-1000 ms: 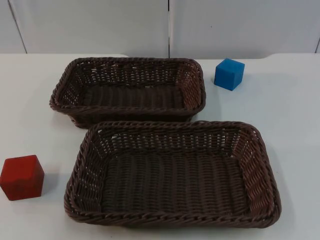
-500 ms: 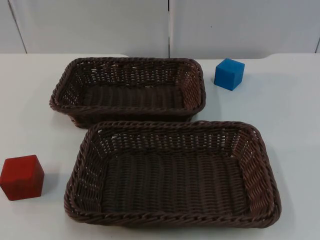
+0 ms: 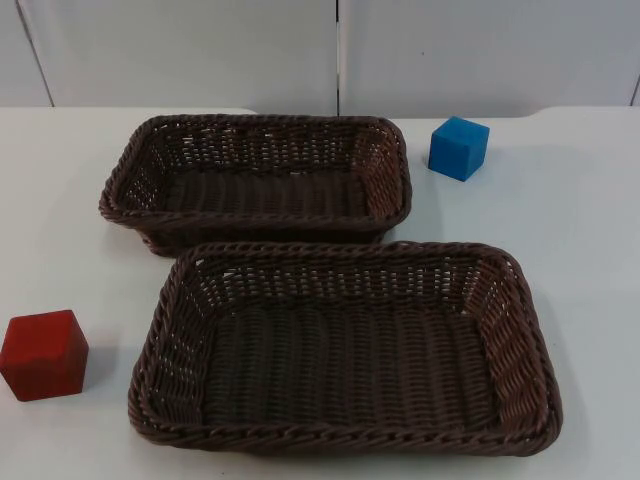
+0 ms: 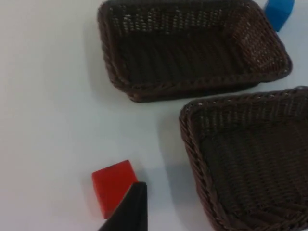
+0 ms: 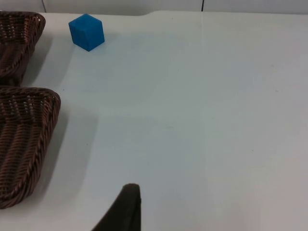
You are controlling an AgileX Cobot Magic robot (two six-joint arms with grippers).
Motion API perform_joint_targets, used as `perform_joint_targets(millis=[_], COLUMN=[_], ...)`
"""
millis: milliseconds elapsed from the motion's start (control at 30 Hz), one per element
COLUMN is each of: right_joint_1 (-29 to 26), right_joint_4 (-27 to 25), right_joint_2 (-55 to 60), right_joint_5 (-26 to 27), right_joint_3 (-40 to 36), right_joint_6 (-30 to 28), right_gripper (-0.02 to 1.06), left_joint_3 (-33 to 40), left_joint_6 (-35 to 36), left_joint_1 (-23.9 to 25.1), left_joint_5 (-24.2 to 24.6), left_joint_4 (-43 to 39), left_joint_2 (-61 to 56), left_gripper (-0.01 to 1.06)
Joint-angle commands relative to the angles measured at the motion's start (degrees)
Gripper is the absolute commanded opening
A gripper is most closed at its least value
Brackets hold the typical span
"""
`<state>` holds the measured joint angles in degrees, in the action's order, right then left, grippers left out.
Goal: Pick up one cube with the left hand and place it into the upper basket. Pick up one cube with the right hand and place it into the lower basket.
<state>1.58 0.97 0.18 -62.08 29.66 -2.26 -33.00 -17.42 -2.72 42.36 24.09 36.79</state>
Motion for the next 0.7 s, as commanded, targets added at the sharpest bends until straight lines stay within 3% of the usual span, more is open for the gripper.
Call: perform_joint_targets(millis=[0, 267, 667], right_joint_1=[-0.3, -0.3, -0.3], right_joint_4=[0.2, 0.2, 0.2], right_joint_2=[-0.2, -0.2, -0.2], right_joint_5=[0.3, 0.3, 0.3], right_joint_3=[-0.1, -0.1, -0.1], right_joint_6=[0.1, 0.1, 0.1], right_gripper=[1.05, 1.05, 1.05], left_joint_3=[-0.3, -0.3, -2.3], left_joint_6=[-3.0, -6.3, -7.3], left_joint_1=[0.2, 0.2, 0.2], left_joint_5=[-1.2, -3.0, -10.4], left_joint_4=[3.4, 6.5, 8.6], left_joint_2=[1.3, 7.9, 19.8], left_gripper=[1.05, 1.05, 1.05])
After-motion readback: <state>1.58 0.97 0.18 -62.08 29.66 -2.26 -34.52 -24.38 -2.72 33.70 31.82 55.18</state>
